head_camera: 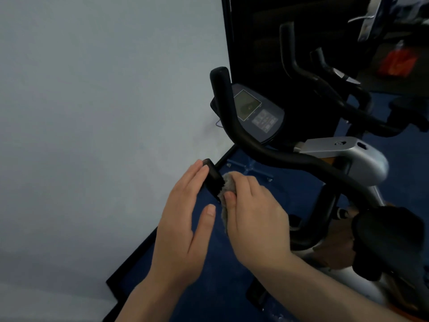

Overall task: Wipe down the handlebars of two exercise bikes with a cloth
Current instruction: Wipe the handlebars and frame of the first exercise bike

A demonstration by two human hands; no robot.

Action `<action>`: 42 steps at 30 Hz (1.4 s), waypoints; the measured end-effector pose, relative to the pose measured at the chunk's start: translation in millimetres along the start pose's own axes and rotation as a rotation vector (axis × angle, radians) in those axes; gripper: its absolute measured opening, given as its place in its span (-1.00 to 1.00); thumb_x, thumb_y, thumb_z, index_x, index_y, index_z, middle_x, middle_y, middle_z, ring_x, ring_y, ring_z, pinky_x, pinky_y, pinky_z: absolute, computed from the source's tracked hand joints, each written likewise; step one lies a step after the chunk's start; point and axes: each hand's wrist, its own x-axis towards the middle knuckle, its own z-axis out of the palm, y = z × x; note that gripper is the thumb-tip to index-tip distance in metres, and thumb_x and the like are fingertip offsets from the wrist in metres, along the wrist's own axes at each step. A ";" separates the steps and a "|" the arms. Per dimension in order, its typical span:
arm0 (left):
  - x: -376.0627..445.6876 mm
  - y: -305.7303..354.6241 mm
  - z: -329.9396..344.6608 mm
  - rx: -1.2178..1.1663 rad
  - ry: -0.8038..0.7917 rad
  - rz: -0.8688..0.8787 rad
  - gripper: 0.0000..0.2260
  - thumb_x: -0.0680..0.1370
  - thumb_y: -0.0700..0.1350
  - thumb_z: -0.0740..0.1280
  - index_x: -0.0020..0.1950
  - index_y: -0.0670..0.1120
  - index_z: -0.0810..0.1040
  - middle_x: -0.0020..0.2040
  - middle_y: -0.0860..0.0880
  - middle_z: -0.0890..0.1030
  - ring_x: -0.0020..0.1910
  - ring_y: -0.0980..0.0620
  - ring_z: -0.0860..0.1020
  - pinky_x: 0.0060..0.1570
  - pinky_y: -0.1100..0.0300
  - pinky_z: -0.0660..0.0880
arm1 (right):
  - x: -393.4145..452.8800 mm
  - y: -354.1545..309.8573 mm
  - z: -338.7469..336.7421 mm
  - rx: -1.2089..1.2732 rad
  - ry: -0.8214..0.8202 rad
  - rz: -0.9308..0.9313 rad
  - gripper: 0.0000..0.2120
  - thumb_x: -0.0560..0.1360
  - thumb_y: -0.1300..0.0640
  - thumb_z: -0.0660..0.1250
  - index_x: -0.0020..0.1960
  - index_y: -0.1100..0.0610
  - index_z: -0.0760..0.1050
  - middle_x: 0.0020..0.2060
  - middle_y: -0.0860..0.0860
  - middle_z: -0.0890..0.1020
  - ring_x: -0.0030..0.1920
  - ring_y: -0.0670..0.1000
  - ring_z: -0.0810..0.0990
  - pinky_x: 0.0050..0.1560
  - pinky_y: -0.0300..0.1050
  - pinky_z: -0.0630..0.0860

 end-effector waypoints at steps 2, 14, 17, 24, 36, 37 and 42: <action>-2.7 -5.4 -0.5 -0.103 0.022 -0.037 -0.55 0.60 -0.03 0.13 0.50 0.10 0.21 0.49 0.20 0.27 0.47 0.18 0.24 0.38 0.37 0.17 | 6.8 -9.3 3.2 0.053 0.009 0.001 -0.59 0.57 -0.02 -0.08 0.26 0.04 0.41 -0.01 -0.06 0.58 -0.16 -0.01 0.55 -0.25 -0.15 0.42; -9.9 -17.3 11.7 -0.438 0.124 -0.125 -0.59 0.58 -0.04 0.16 0.45 0.09 0.31 0.42 0.19 0.38 0.42 0.11 0.35 0.33 0.19 0.35 | 53.0 -9.0 -16.1 0.395 -0.158 -0.351 -0.72 0.64 0.14 0.09 0.30 0.01 0.42 0.19 -0.15 0.47 0.18 -0.19 0.45 0.18 -0.20 0.43; -10.6 -17.4 13.3 -0.476 0.131 -0.155 -0.58 0.59 -0.02 0.16 0.46 0.07 0.31 0.41 0.18 0.39 0.41 0.12 0.36 0.33 0.21 0.35 | 70.2 -8.9 -31.2 0.251 -0.304 -0.507 -0.74 0.63 0.15 0.12 0.24 0.04 0.48 0.18 -0.11 0.48 0.19 -0.15 0.45 0.22 -0.19 0.40; -18.0 -17.3 15.7 -0.496 0.130 -0.133 -0.58 0.60 -0.05 0.16 0.47 0.01 0.32 0.44 0.16 0.38 0.44 0.14 0.32 0.33 0.31 0.31 | 68.8 -3.3 -34.0 0.076 -0.239 -0.690 -0.76 0.58 0.20 0.26 0.22 0.08 0.57 0.30 0.02 0.50 0.27 0.03 0.47 0.25 -0.04 0.43; -14.6 -13.3 17.4 -0.508 0.183 -0.123 -0.60 0.57 -0.07 0.16 0.42 0.00 0.37 0.39 0.16 0.44 0.39 0.12 0.39 0.32 0.23 0.35 | -1.3 -4.5 13.2 0.026 0.264 -0.231 -0.50 0.54 0.12 0.29 0.46 0.10 0.32 0.28 0.02 0.55 0.12 -0.02 0.62 -0.08 -0.17 0.59; -15.4 -13.5 17.9 -0.490 0.177 -0.113 -0.59 0.57 -0.07 0.16 0.43 0.01 0.36 0.39 0.16 0.43 0.40 0.12 0.38 0.33 0.23 0.34 | -5.1 -5.3 14.7 -0.029 0.284 -0.190 -0.50 0.53 0.09 0.28 0.45 0.12 0.33 0.23 0.02 0.59 0.08 -0.02 0.64 -0.13 -0.19 0.58; -10.1 -19.6 15.5 -0.423 0.153 -0.039 -0.57 0.58 -0.13 0.14 0.47 -0.04 0.30 0.44 0.11 0.36 0.44 0.08 0.31 0.37 0.21 0.29 | -9.9 -19.6 27.6 -0.060 0.357 -0.069 -0.54 0.54 0.14 0.22 0.43 0.17 0.35 0.21 0.05 0.59 0.10 0.04 0.60 0.07 -0.16 0.52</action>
